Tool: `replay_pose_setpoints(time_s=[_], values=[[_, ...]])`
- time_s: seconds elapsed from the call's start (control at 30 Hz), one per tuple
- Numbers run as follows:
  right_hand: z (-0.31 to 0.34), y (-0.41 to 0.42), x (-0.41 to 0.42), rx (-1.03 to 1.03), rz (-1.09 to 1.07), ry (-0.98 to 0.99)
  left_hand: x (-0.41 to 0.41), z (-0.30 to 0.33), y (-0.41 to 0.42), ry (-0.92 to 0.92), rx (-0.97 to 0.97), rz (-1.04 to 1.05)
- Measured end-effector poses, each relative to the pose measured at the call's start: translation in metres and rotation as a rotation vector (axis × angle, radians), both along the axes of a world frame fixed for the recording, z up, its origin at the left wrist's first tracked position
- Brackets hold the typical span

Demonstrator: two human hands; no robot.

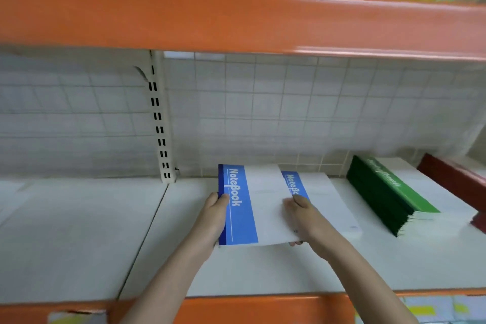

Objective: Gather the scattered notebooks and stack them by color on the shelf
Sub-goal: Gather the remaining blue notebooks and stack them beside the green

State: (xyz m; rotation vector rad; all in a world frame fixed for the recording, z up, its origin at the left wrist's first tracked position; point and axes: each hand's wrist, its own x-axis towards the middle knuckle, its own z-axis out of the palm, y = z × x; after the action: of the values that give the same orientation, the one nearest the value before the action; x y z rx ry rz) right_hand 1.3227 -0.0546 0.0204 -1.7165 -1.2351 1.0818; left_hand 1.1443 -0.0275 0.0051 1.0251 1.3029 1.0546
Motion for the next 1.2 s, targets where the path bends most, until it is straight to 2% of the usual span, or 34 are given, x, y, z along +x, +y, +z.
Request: replay_pose_setpoints(time_s=[0.37, 0.5, 0.67, 0.8, 1.07, 1.2], values=[[-0.004, 0.008, 0.099, 0.008, -0.096, 0.003, 0.096, -0.001, 0.024, 0.055, -0.012, -0.073], [-0.008, 0.022, 0.121, 0.081, -0.142, -0.214, 0.113, -0.001, 0.04, 0.229, 0.087, -0.154], [-0.011, 0.029, 0.13, 0.141, -0.135, -0.431, 0.124, -0.007, 0.056, 0.459, 0.155, -0.131], [-0.018, 0.034, 0.136, 0.131, -0.142, -0.464, 0.125, -0.012, 0.06, 0.548, 0.196, -0.141], [-0.03, 0.037, 0.146, 0.139, -0.155, -0.548, 0.136, -0.022, 0.065, 0.594, 0.261, -0.138], [-0.036, 0.038, 0.144, 0.158, -0.135, -0.614, 0.136, -0.026, 0.065, 0.725, 0.333, -0.092]])
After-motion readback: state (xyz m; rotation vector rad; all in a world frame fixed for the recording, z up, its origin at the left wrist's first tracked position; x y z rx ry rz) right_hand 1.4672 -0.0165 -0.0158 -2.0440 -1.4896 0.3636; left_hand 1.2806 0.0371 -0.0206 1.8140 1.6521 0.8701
